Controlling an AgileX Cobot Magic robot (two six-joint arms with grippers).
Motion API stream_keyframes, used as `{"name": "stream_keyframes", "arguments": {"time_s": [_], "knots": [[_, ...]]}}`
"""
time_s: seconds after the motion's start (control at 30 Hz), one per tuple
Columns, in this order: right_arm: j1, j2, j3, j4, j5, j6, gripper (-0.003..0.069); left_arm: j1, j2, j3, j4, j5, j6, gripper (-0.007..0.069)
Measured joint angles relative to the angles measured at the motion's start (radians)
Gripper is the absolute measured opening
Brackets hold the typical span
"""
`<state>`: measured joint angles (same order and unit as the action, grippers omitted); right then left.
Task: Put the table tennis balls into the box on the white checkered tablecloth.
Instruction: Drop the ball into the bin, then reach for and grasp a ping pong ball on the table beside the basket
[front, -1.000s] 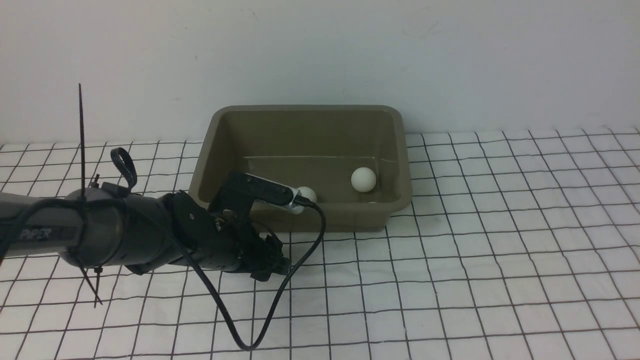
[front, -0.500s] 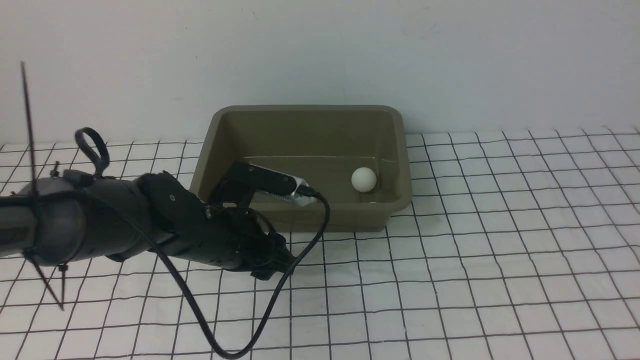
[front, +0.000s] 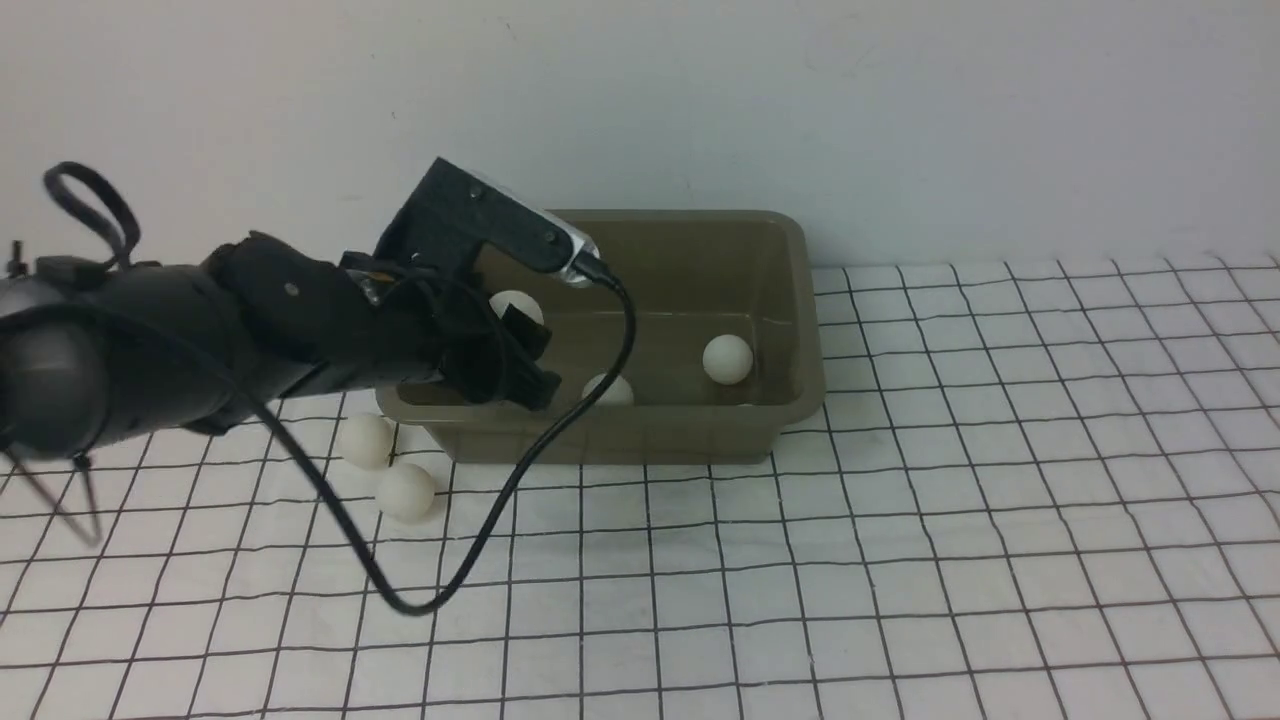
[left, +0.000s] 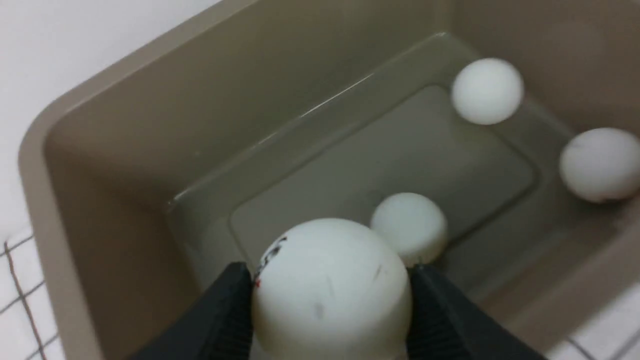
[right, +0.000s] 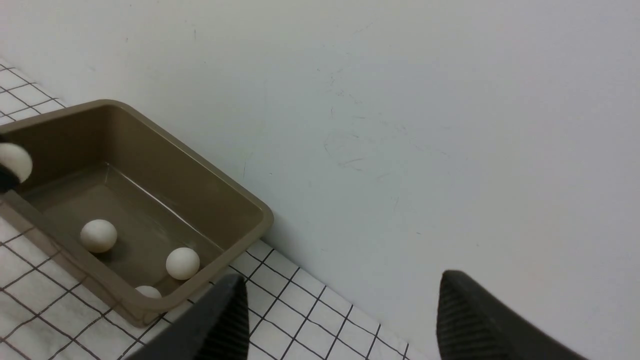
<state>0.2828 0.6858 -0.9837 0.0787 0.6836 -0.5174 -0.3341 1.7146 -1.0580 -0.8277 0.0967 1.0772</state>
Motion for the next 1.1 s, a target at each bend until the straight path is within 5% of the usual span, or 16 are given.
{"name": "stream_keyframes", "arguments": {"time_s": [0.3,0.47,0.67,0.87,1.1], "knots": [[0.0,0.0,0.0,0.0,0.0,0.0,0.0462,0.026,0.111,-0.151,-0.061,0.128,0.002,0.0518],[0.0,0.0,0.0,0.0,0.0,0.0,0.0462,0.078,0.016,-0.152,-0.043,0.373,-0.085,0.0495],[0.0,0.0,0.0,0.0,0.001,-0.001,0.0462,0.204,-0.121,-0.153,0.168,0.659,-0.301,0.0448],[0.0,0.0,0.0,0.0,0.001,-0.002,0.0462,0.295,-0.205,-0.153,0.42,0.805,-0.53,0.0447],[0.0,0.0,0.0,0.0,0.001,-0.001,0.0462,0.303,-0.284,-0.118,0.415,0.869,-0.548,0.0447]]}}
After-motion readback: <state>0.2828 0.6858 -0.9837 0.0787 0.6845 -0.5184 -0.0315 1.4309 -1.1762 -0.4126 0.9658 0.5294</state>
